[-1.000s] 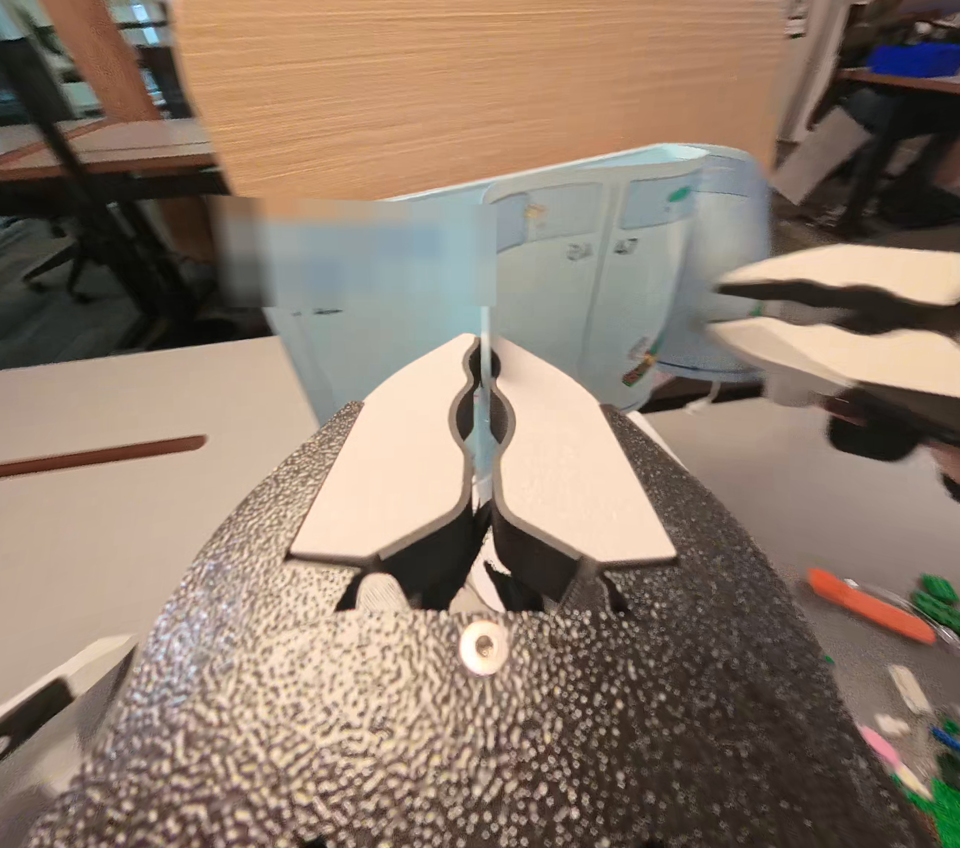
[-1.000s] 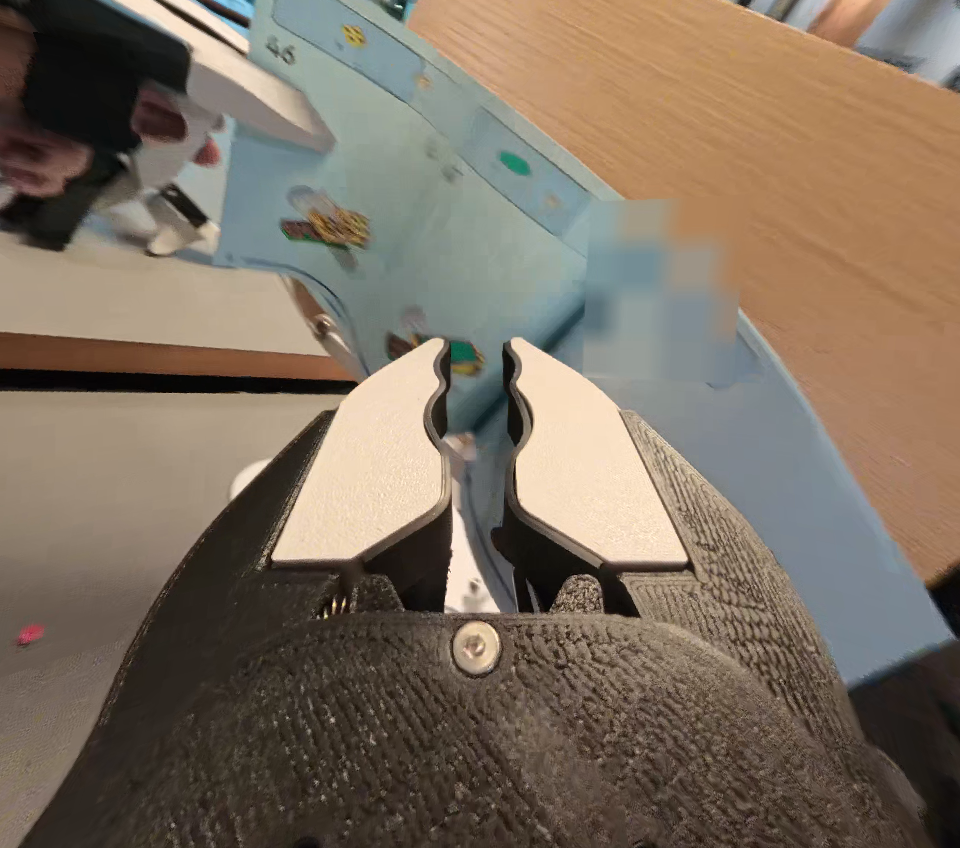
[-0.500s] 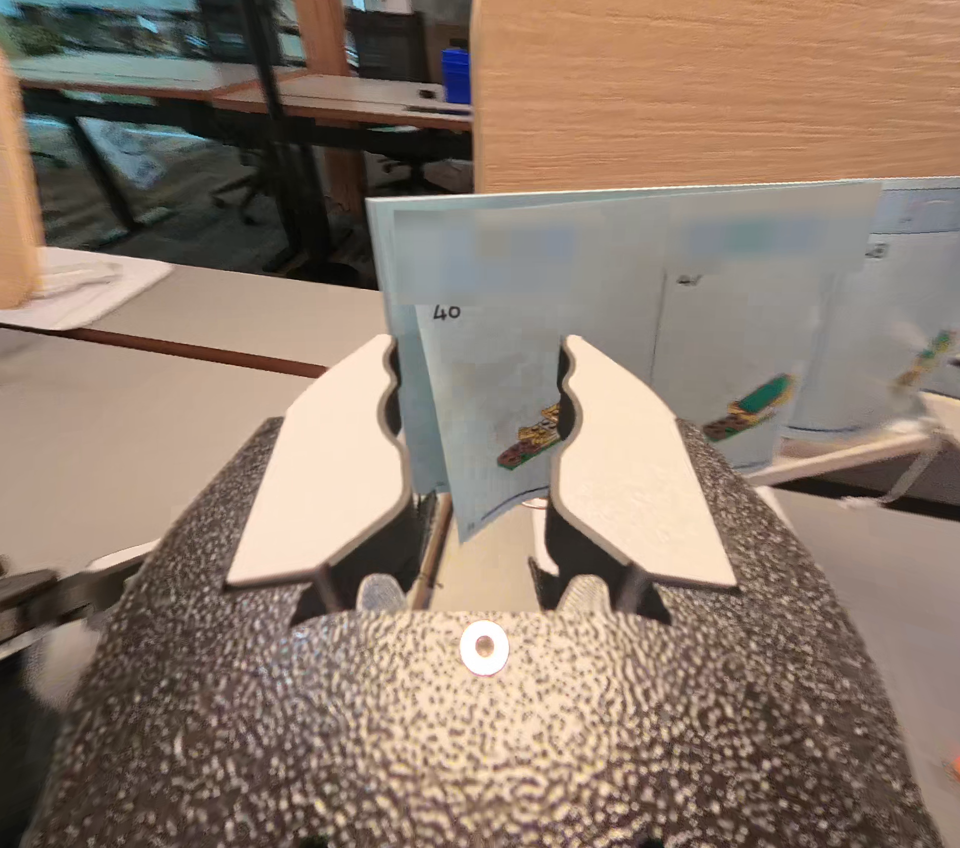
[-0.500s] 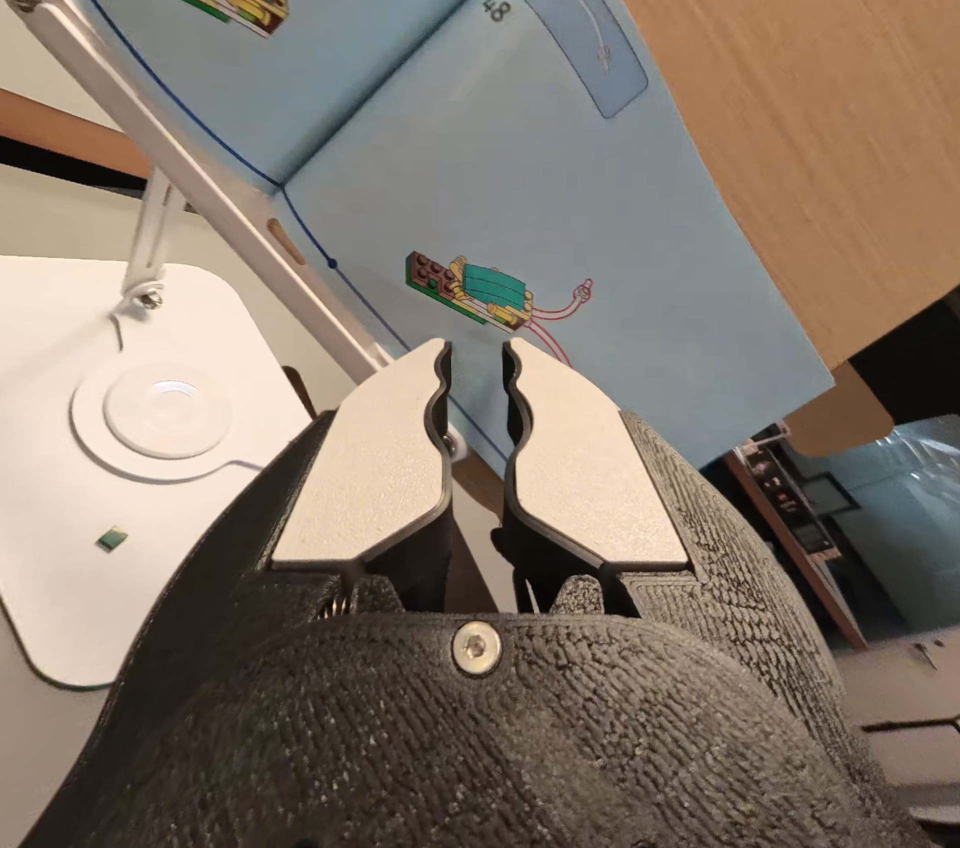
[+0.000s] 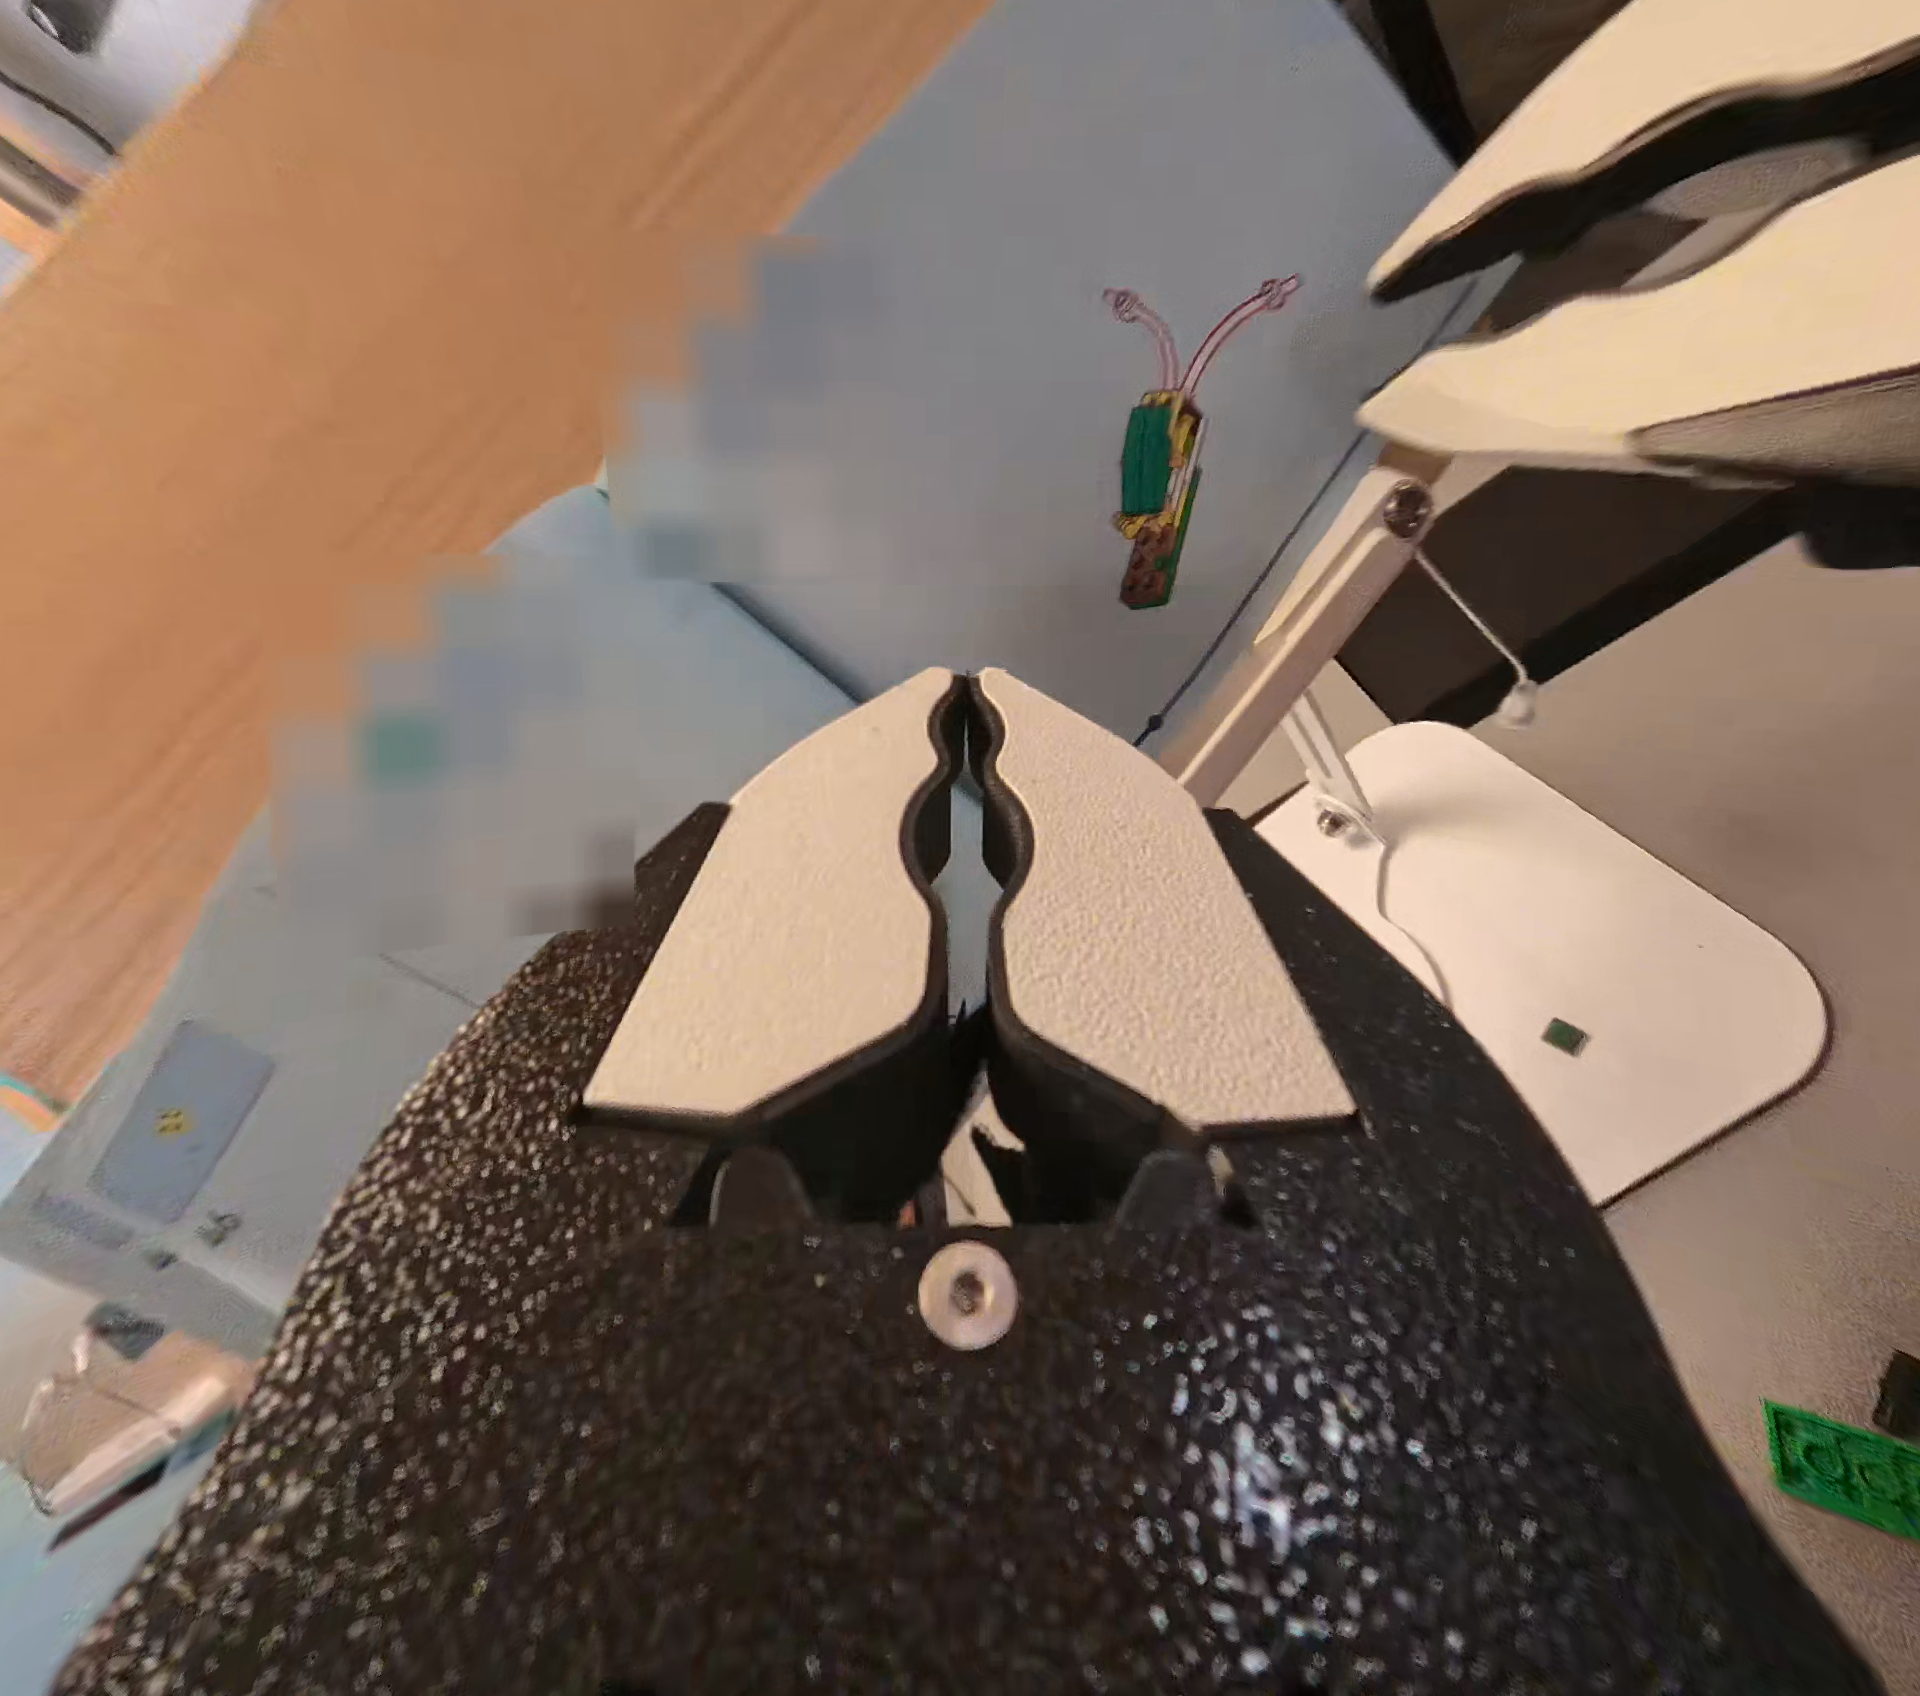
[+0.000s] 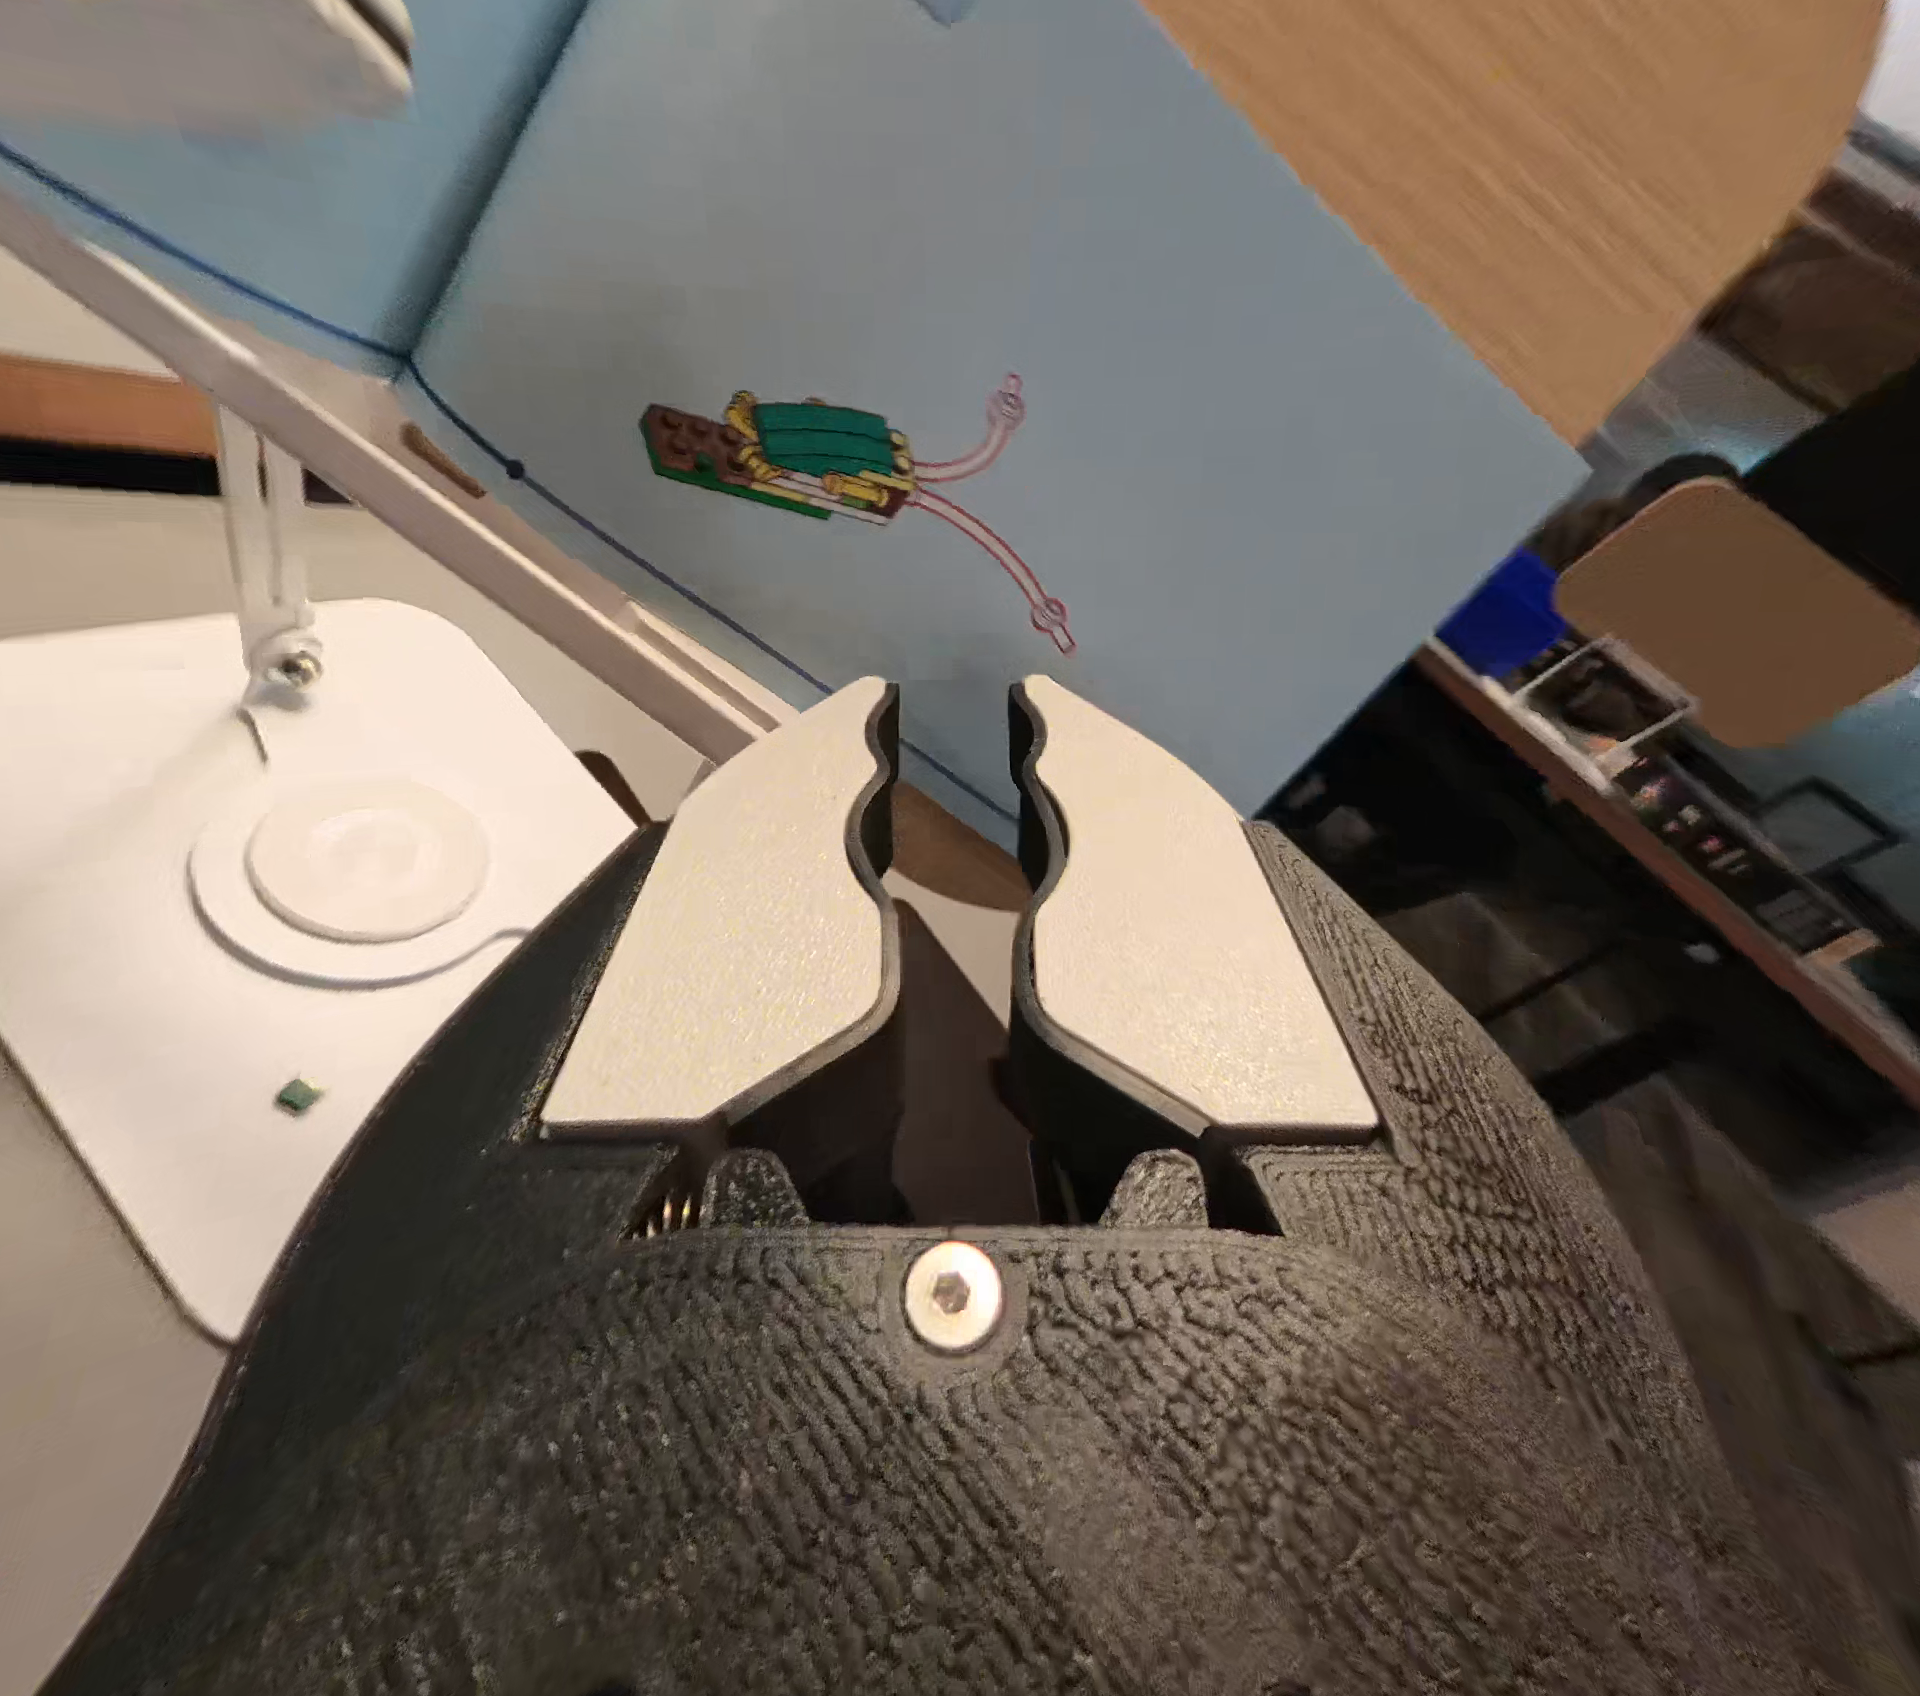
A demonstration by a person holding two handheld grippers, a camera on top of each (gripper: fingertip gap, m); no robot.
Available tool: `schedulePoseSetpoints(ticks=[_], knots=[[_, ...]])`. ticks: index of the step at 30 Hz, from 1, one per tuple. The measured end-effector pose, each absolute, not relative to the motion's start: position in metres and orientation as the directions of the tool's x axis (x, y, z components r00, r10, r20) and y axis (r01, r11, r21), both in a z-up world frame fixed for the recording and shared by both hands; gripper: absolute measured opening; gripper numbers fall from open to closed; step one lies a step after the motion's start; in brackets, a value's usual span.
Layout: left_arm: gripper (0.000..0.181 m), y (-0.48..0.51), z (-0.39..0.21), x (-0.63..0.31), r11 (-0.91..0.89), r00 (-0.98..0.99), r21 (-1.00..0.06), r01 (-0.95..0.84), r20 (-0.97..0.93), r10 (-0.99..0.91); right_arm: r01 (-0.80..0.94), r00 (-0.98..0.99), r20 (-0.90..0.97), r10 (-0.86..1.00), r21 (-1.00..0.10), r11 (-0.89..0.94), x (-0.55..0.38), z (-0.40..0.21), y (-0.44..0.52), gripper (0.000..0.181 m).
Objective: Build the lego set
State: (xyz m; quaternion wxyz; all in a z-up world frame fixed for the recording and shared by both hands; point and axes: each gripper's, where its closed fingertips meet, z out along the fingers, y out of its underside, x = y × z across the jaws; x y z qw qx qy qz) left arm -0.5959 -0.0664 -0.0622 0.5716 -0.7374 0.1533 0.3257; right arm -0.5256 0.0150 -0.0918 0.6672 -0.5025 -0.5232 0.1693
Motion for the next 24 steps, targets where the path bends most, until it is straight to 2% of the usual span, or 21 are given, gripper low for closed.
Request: schedulePoseSetpoints(ticks=[1,4,7,9,11,14,18,20,24], knots=[[0.000,-0.060,-0.066,-0.602,-0.328,0.754,-0.748,-0.577,-0.642,0.139,0.251,0.422,0.460,0.781,-0.887,0.387,-0.518,-0.092,0.016,0.020],[0.000,-0.047,-0.074,-0.613,-0.372,0.765,-0.743,-0.557,-0.633,0.117,0.085,0.459,0.229,0.859,-0.973,0.214,-0.499,-0.098,0.014,0.029],[0.000,-0.039,-0.076,-0.615,-0.373,0.739,-0.719,-0.587,-0.664,0.116,-0.064,0.418,0.031,0.908,-0.996,0.063,-0.490,-0.109,0.007,0.037],[0.000,-0.036,-0.076,-0.613,-0.355,0.737,-0.718,-0.598,-0.667,0.109,-0.101,0.408,-0.072,0.910,-0.994,-0.034,-0.487,-0.120,0.005,0.041],[0.000,-0.034,-0.076,-0.611,-0.333,0.762,-0.744,-0.580,-0.639,0.101,-0.066,0.425,-0.087,0.901,-0.996,-0.065,-0.488,-0.134,0.004,0.046],[0.000,-0.033,-0.076,-0.610,-0.307,0.803,-0.785,-0.539,-0.588,0.094,-0.028,0.428,-0.110,0.897,-0.994,-0.108,-0.495,-0.152,-0.004,0.042],[0.000,-0.031,-0.076,-0.607,-0.264,0.837,-0.821,-0.506,-0.541,0.080,-0.152,0.340,-0.375,0.862,-0.927,-0.343,-0.504,-0.159,-0.020,0.031],[0.000,-0.029,-0.076,-0.605,-0.249,0.849,-0.832,-0.495,-0.525,0.064,-0.097,0.399,-0.323,0.858,-0.946,-0.311,-0.510,-0.171,-0.019,0.034],[0.000,-0.026,-0.076,-0.601,-0.240,0.860,-0.839,-0.488,-0.509,0.032,0.110,0.565,0.093,0.820,-0.993,0.037,-0.515,-0.179,-0.005,0.037]])
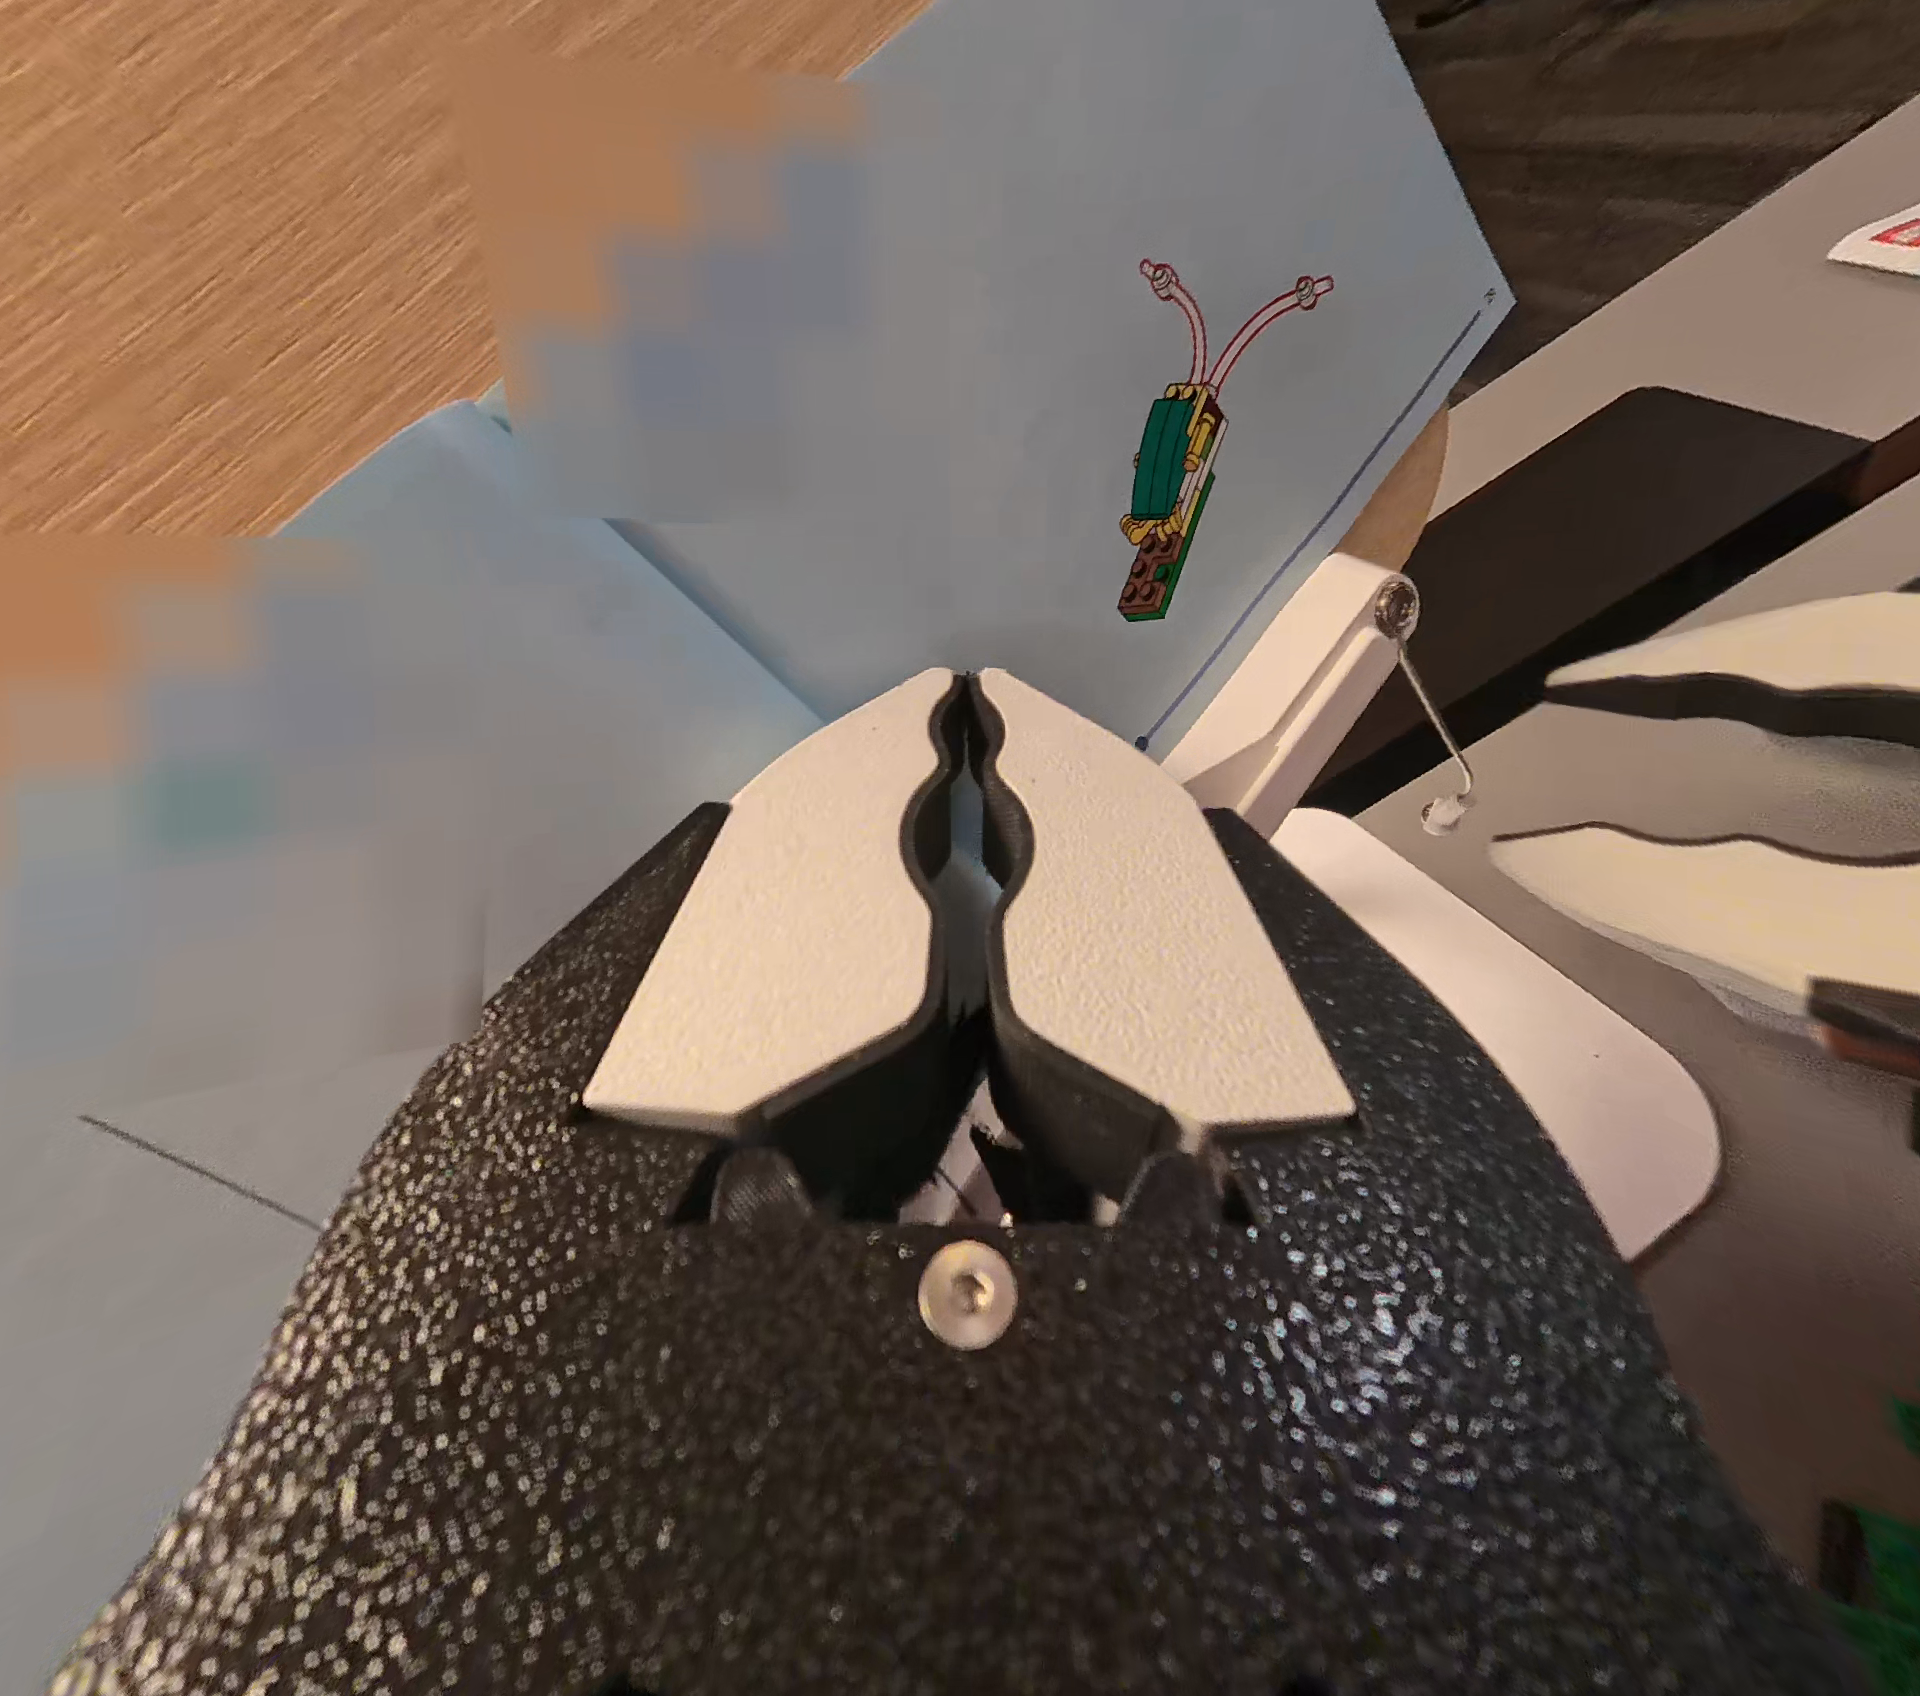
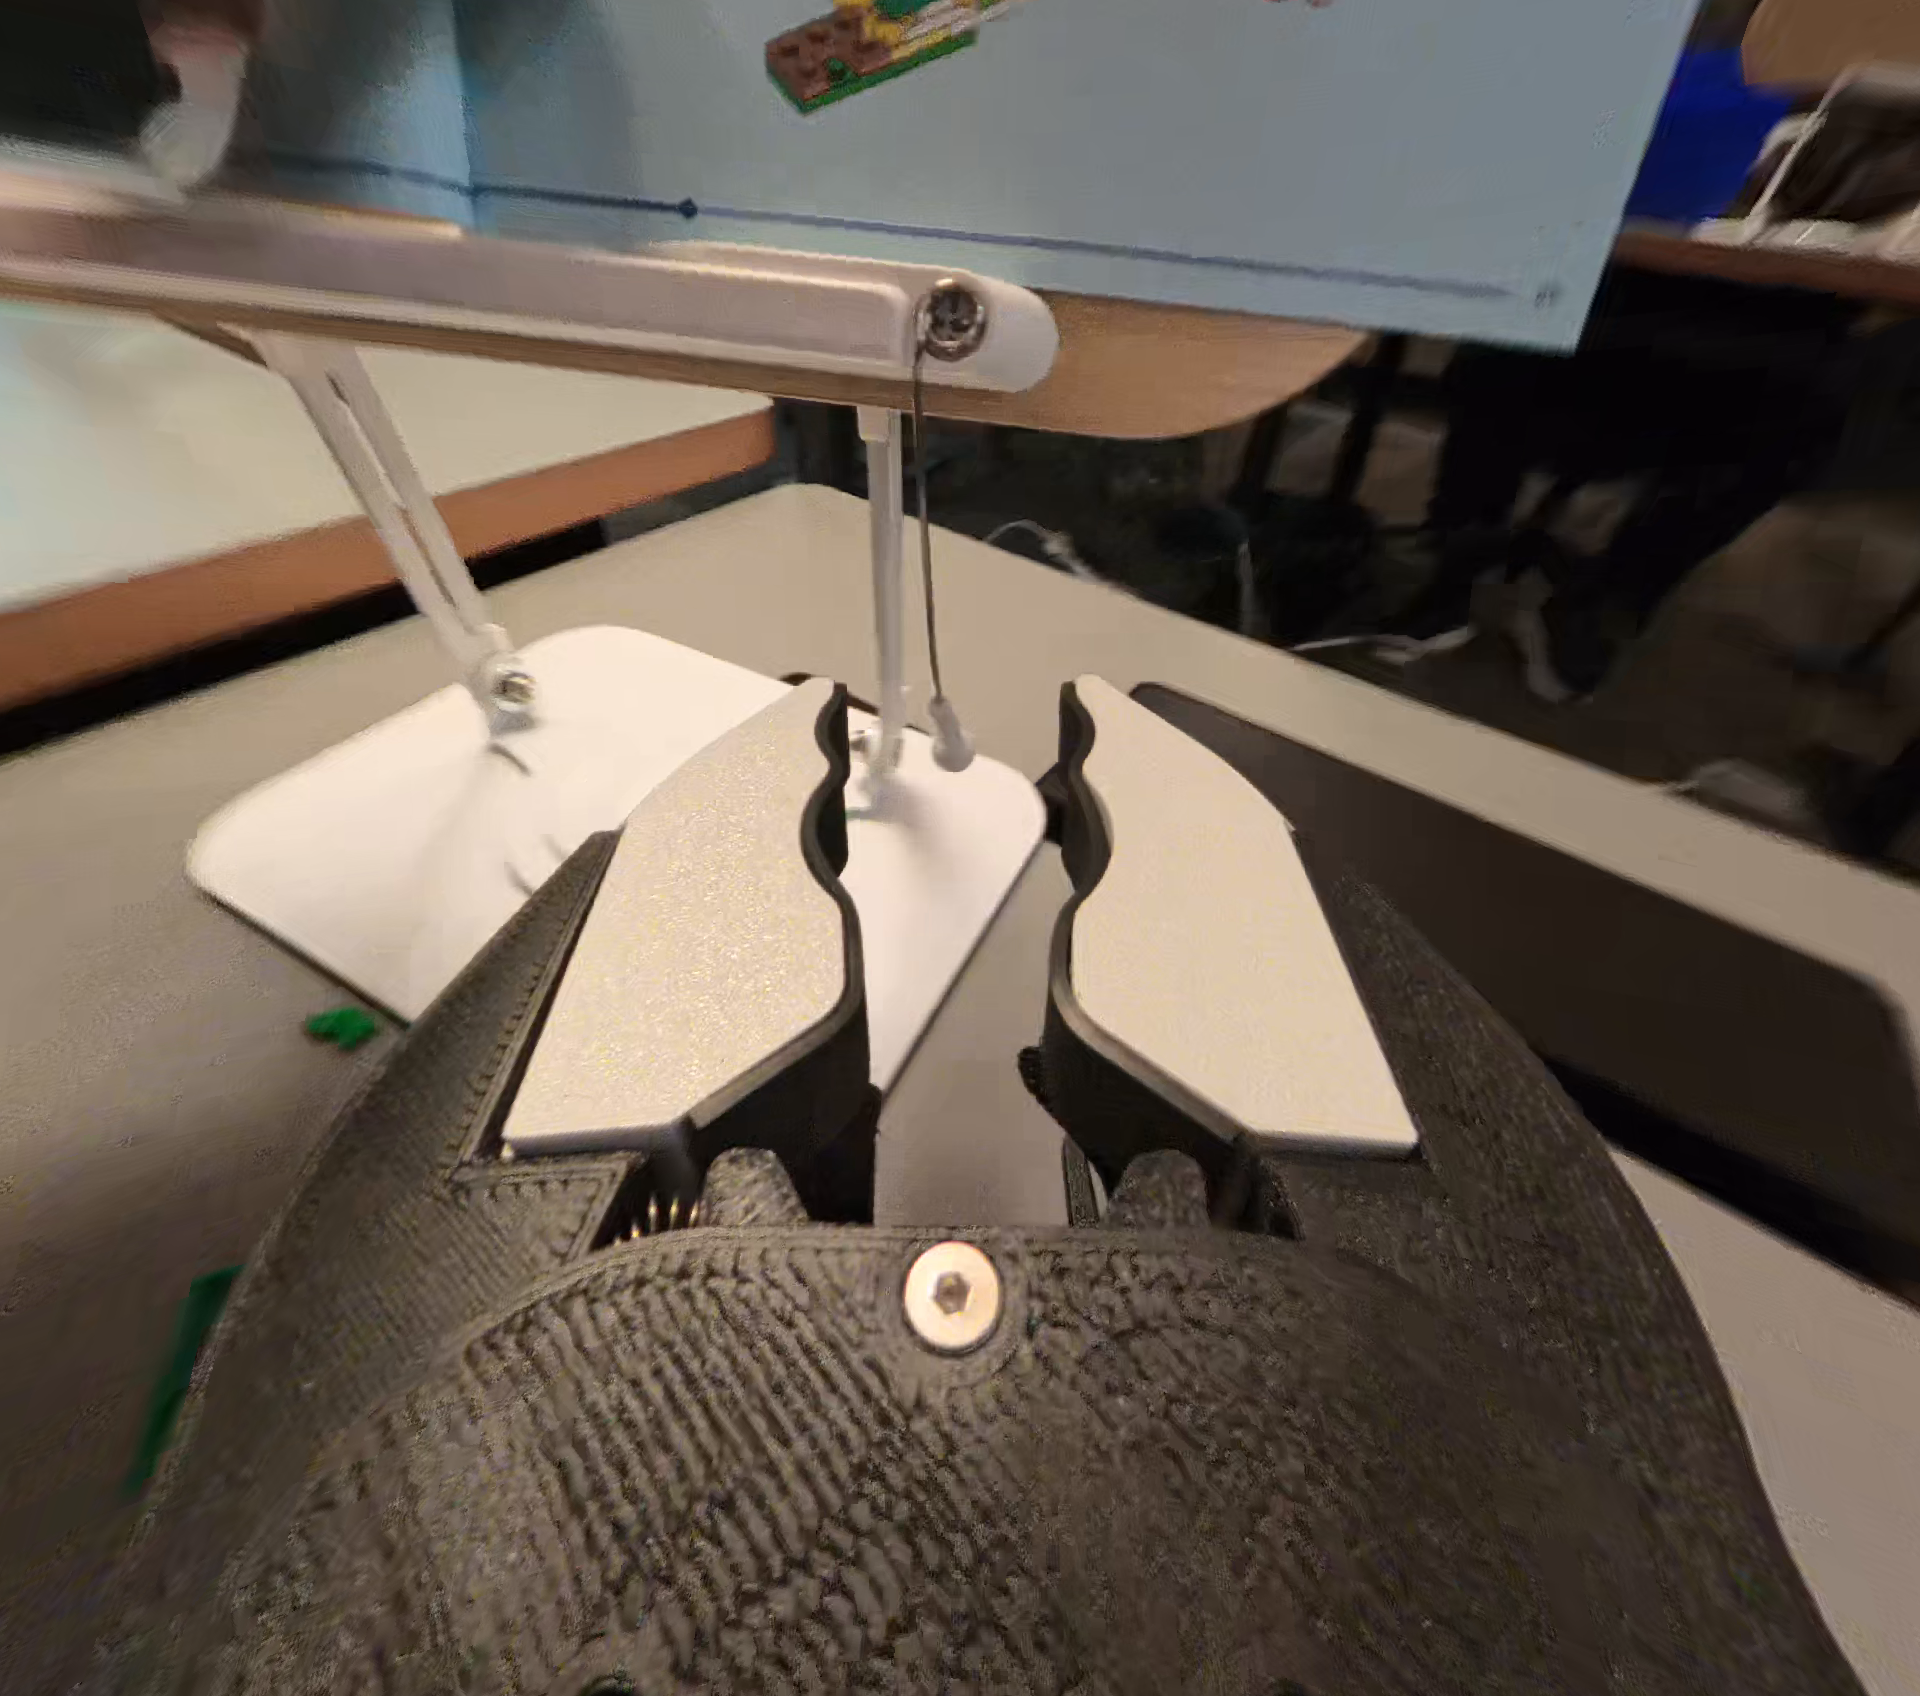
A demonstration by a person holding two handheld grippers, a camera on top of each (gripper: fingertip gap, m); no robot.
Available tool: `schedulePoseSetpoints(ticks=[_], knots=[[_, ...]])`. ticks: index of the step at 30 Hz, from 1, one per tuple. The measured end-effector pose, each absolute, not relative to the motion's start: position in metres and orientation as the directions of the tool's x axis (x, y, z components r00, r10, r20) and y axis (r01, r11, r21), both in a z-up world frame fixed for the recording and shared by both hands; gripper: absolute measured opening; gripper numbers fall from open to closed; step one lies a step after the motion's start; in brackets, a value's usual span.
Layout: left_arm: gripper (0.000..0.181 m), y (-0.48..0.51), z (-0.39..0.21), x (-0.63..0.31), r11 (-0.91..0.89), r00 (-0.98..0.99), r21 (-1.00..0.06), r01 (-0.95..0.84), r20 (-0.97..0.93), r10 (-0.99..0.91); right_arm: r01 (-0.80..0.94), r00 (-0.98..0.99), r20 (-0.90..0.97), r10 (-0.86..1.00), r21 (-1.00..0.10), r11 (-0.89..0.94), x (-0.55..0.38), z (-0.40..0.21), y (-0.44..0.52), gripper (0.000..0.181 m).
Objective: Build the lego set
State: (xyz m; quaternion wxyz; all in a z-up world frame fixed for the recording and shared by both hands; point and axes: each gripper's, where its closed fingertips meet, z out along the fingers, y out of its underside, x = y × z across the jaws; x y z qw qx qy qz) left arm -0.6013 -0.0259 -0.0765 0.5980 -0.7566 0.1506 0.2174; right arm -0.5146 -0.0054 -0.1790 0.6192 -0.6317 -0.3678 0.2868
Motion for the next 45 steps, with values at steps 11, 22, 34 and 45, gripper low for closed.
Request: schedulePoseSetpoints(ticks=[11,22,34,45], knots=[[0.000,-0.023,-0.077,-0.599,-0.271,0.875,-0.845,-0.461,-0.484,0.020,0.446,0.480,0.655,0.584,-0.755,0.480,-0.517,-0.167,0.030,0.000],[0.000,-0.023,-0.078,-0.599,-0.302,0.892,-0.857,-0.419,-0.451,0.043,0.617,0.147,0.972,-0.185,0.056,0.785,-0.503,-0.121,0.043,0.000],[0.000,-0.024,-0.078,-0.599,-0.286,0.908,-0.878,-0.383,-0.414,0.056,0.543,-0.037,0.888,-0.458,0.403,0.737,-0.510,-0.098,0.050,0.008],[0.000,-0.079,-0.078,-0.594,-0.170,0.917,-0.913,-0.371,-0.389,0.090,0.562,0.244,0.969,-0.029,-0.117,0.819,-0.428,-0.074,0.061,0.031]])
